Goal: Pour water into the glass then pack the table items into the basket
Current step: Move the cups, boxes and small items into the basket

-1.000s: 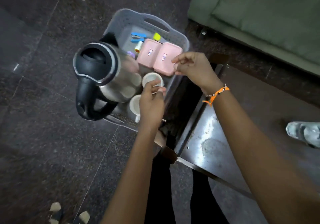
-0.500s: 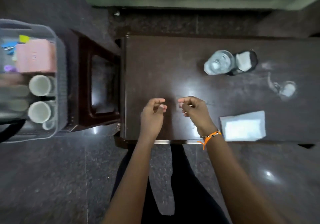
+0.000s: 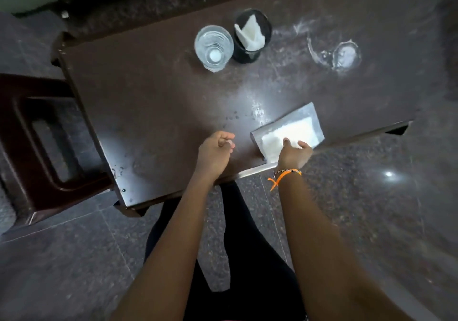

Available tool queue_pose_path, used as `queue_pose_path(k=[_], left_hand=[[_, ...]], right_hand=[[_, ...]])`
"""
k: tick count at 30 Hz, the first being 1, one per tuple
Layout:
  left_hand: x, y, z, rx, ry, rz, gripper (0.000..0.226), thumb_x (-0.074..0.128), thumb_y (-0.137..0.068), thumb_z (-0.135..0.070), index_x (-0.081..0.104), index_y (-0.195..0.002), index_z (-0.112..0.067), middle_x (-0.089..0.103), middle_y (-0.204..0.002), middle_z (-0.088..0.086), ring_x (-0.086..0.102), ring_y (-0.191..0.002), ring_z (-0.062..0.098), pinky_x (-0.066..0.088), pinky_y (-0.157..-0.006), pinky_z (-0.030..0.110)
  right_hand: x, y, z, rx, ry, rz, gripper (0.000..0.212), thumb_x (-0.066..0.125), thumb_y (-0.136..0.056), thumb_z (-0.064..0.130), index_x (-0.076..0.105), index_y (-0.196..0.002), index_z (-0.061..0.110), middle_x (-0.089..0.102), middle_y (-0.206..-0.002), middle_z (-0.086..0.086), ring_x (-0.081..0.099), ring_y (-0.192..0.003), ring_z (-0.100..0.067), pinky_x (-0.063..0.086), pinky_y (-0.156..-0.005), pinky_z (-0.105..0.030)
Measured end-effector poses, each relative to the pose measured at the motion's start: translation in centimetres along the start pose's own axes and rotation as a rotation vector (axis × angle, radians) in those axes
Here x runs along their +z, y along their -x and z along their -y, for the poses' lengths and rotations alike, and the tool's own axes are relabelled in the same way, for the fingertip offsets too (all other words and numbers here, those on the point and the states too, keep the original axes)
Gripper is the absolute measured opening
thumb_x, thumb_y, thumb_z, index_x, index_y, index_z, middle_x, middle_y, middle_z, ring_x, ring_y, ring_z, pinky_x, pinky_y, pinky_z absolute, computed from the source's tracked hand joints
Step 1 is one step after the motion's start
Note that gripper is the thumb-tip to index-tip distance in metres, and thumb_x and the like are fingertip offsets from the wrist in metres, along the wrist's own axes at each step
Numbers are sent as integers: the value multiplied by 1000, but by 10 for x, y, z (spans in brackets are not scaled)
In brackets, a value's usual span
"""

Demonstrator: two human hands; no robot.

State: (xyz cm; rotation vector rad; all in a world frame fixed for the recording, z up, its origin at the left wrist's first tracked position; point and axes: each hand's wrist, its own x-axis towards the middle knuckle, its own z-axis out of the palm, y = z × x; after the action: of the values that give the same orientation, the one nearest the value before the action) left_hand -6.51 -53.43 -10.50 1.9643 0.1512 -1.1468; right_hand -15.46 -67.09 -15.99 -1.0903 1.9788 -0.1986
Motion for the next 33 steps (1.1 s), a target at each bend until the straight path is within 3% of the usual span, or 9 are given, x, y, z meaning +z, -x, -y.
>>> queue_pose_path(k=[2, 8, 11, 14, 20, 23, 27, 30, 33], left_hand=[[8, 0, -2, -8, -20, 10, 23, 48, -88, -2, 64, -102, -9, 63, -80, 0, 60, -69, 12, 46, -72, 16], [19, 0, 0, -49, -80, 12, 24, 46, -90, -7, 64, -103, -13, 65, -86, -1, 62, -79, 14, 45, -79, 20], [17, 0, 1, -41, -78, -7, 23, 46, -90, -7, 64, -102, -15, 65, -85, -2, 62, -73, 9, 43, -66, 5], [13, 1, -3, -28, -43, -4, 22, 48, -90, -9, 64, -103, -16, 66, -89, -1, 62, -84, 15, 46, -78, 16], [-15, 6, -17, 37, 36, 139, 50, 54, -90, -40, 39, -137, -33, 48, -133, -9, 48, -118, 8, 35, -91, 23], [-34, 16, -22, -12, 369, 187, 55, 29, -95, -56, 25, -145, -35, 31, -152, -4, 38, -132, 20, 32, -104, 36], [-67, 24, -18, -97, 941, 223, 78, 14, -89, -69, 44, -138, -15, 51, -138, 13, 54, -117, 33, 43, -96, 48], [-98, 34, -5, -60, 1154, 186, 61, 27, -94, -51, 51, -128, -7, 64, -116, 14, 63, -103, 28, 51, -89, 40], [-118, 42, 9, -40, 1051, 107, 38, 34, -91, -18, 57, -122, -12, 70, -112, 3, 66, -100, 24, 56, -80, 36]], right_hand=[[-4, -10, -7, 125, 53, -60, 59, 71, -80, 18, 39, -126, 0, 42, -135, -23, 43, -125, -37, 36, -106, -41], [-8, -27, -7, 290, -196, 91, 69, 70, -81, 13, 29, -134, -1, 43, -135, -20, 50, -117, -32, 41, -95, -36], [-8, -27, -3, 260, -252, 203, 39, 63, -85, 6, 48, -119, -4, 56, -103, -15, 55, -78, -18, 49, -77, -31], [-9, -14, 10, 238, -340, 365, 15, 57, -85, -2, 53, -81, 12, 54, -75, -4, 50, -64, -11, 46, -58, -23], [-5, 27, 33, -162, -52, 605, 18, 54, -80, -4, 55, -86, 12, 61, -90, -8, 57, -77, -18, 47, -65, -27], [-3, 69, 48, -504, 157, 747, 21, 58, -75, -4, 51, -88, 12, 58, -80, -1, 55, -67, -1, 44, -60, -17], [-9, 117, 55, -1165, 414, 975, 23, 56, -59, -5, 52, -80, 3, 61, -109, -9, 56, -98, -23, 42, -83, -35], [-13, 138, 57, -1460, 762, 1067, 27, 66, -59, 3, 58, -83, 10, 60, -123, 2, 50, -120, -25, 39, -99, -44], [-21, 148, 60, -1455, 774, 1107, 35, 80, -64, 31, 67, -94, 17, 60, -126, 5, 45, -129, -24, 30, -110, -44]])
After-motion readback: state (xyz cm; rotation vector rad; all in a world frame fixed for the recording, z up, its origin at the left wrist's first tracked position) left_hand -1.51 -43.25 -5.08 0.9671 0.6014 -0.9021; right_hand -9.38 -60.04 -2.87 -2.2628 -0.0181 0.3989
